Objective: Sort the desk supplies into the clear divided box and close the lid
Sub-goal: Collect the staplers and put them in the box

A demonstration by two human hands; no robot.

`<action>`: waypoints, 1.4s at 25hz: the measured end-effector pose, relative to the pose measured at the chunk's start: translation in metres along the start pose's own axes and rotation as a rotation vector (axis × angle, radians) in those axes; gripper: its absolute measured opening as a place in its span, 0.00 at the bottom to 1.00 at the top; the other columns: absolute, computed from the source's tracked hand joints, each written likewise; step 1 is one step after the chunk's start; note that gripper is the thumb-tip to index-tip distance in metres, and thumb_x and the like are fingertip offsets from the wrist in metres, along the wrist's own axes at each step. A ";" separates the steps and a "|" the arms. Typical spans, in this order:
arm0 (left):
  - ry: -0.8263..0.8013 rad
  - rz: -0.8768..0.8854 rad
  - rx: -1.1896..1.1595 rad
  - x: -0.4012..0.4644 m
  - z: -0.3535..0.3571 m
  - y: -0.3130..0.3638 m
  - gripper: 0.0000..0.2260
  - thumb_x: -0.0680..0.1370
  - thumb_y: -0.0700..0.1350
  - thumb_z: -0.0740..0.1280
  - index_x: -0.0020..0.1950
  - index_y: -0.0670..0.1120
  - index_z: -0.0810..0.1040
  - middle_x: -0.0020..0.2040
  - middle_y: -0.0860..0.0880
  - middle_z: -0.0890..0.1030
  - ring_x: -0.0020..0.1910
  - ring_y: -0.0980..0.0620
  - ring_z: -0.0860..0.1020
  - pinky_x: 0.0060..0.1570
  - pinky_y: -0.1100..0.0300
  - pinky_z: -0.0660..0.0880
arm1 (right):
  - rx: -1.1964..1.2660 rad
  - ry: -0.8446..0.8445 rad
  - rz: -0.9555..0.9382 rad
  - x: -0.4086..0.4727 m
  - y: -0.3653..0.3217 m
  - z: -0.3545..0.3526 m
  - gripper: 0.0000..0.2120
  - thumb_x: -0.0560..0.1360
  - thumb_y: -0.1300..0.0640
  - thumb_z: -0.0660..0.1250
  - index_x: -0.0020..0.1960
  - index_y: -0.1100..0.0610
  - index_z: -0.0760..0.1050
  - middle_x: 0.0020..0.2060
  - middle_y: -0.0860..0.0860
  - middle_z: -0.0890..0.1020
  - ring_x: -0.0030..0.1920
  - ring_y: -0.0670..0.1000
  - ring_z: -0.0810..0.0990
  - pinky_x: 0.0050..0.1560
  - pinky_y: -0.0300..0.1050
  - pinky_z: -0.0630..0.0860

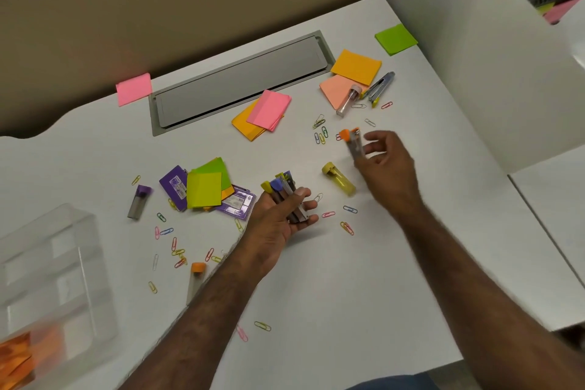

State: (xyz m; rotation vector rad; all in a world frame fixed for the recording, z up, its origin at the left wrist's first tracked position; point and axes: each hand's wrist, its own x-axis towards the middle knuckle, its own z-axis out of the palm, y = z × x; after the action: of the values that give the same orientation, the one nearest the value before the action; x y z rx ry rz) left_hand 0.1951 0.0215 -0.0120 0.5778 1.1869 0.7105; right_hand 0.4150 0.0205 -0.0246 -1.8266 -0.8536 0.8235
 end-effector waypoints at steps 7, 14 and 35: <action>-0.108 0.088 0.101 -0.002 0.007 -0.004 0.17 0.76 0.49 0.76 0.63 0.54 0.81 0.60 0.46 0.86 0.59 0.45 0.84 0.52 0.50 0.83 | 0.116 -0.331 -0.074 -0.069 -0.011 0.027 0.19 0.72 0.53 0.78 0.59 0.47 0.75 0.49 0.45 0.83 0.42 0.44 0.81 0.41 0.38 0.82; 0.011 0.090 0.051 0.000 0.000 -0.008 0.13 0.74 0.45 0.76 0.58 0.52 0.82 0.53 0.45 0.88 0.54 0.43 0.86 0.47 0.49 0.84 | -0.026 -0.502 -0.212 -0.056 -0.018 0.011 0.19 0.73 0.53 0.76 0.61 0.44 0.76 0.50 0.40 0.85 0.51 0.44 0.83 0.41 0.31 0.75; 0.126 0.057 -0.049 -0.025 -0.029 -0.011 0.19 0.76 0.41 0.73 0.66 0.44 0.77 0.59 0.40 0.85 0.53 0.40 0.86 0.53 0.41 0.83 | -1.092 -0.088 -0.489 0.150 0.008 -0.026 0.16 0.75 0.57 0.70 0.63 0.54 0.82 0.56 0.58 0.81 0.57 0.66 0.74 0.54 0.57 0.74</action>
State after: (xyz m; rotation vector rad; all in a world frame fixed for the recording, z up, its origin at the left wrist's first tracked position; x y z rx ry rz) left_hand 0.1636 -0.0034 -0.0125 0.5341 1.2697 0.8323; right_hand 0.5178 0.1298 -0.0496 -2.2890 -1.9604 0.0680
